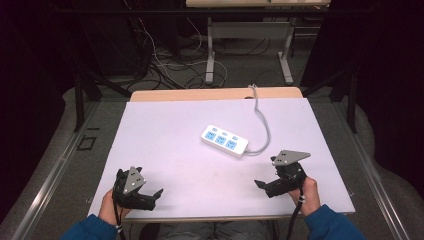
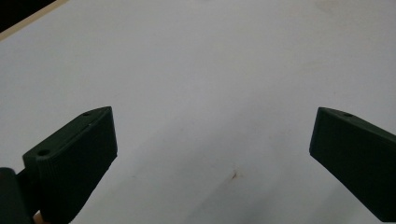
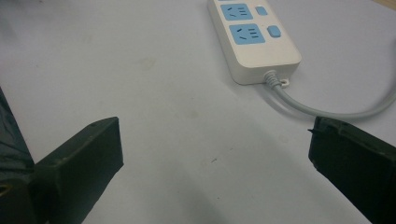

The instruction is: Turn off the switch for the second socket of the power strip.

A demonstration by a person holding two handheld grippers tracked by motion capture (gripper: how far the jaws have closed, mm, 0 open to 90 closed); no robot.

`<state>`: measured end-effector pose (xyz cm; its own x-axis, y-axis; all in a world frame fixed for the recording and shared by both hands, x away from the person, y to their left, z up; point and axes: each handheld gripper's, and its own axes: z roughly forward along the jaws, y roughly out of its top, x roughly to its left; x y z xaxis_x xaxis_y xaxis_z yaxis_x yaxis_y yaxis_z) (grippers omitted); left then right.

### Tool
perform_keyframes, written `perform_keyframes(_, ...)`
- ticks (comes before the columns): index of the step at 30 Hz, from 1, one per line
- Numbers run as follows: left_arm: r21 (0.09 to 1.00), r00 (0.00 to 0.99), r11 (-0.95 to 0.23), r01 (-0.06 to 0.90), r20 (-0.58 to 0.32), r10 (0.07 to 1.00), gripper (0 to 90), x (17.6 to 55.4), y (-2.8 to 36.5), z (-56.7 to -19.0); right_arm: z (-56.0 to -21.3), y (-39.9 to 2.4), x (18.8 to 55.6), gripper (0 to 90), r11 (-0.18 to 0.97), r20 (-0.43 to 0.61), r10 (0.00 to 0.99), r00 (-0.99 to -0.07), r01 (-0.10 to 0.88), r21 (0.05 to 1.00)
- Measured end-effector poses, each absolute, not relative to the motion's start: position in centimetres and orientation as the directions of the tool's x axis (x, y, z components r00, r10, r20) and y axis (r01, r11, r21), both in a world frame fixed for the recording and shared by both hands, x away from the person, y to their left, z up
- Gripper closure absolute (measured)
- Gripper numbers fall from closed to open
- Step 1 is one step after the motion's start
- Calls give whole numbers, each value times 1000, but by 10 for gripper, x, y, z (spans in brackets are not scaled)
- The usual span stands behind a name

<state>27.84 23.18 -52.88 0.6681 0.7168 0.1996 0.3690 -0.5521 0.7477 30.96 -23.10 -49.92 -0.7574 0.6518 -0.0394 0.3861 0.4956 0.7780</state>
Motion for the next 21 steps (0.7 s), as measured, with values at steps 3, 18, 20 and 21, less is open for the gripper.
perform_keyframes(3, 748, 669, -553, 366, 202, 715, 6, 278, 232, -529, -499, -229, 313, 25, 498, -42, 653, -756, 387, 776)
perform_keyframes(18, 746, 670, -555, 369, 200, 715, 7, 279, 232, -529, -496, -224, 329, 27, 493, -36, 665, -746, 403, 771)
perform_keyframes(20, 744, 672, -559, 366, 204, 712, 7, 279, 232, -528, -496, -223, 332, 27, 492, -38, 664, -746, 399, 774)
perform_keyframes(21, 746, 670, -557, 364, 205, 713, 7, 279, 232, -529, -496, -223, 333, 27, 490, -40, 667, -744, 398, 775)
